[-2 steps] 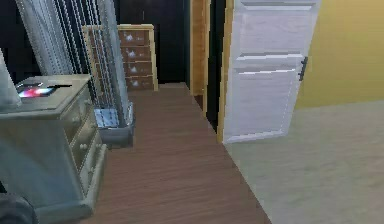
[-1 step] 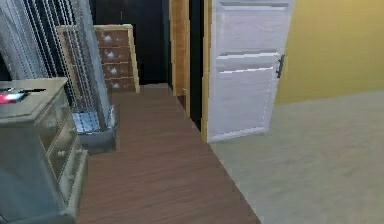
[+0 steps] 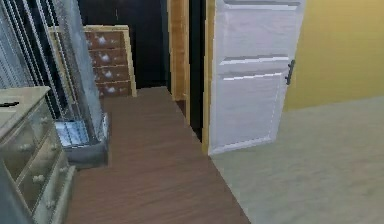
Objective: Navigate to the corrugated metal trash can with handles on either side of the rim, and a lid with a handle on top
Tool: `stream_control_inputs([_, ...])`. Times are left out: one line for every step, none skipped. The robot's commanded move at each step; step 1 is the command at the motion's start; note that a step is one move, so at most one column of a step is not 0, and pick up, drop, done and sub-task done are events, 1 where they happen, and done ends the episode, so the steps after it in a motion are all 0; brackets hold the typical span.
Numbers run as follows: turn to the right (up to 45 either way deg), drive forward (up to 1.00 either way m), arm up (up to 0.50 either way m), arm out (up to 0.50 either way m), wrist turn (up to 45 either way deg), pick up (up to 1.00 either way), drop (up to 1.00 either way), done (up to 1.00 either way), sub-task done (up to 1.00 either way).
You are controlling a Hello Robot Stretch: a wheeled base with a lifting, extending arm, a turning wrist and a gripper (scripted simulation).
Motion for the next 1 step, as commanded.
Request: stream_control_inputs([36.0, 0.00, 0.00, 0.00, 0.0, 0.00, 0.00, 0.00, 0.00])
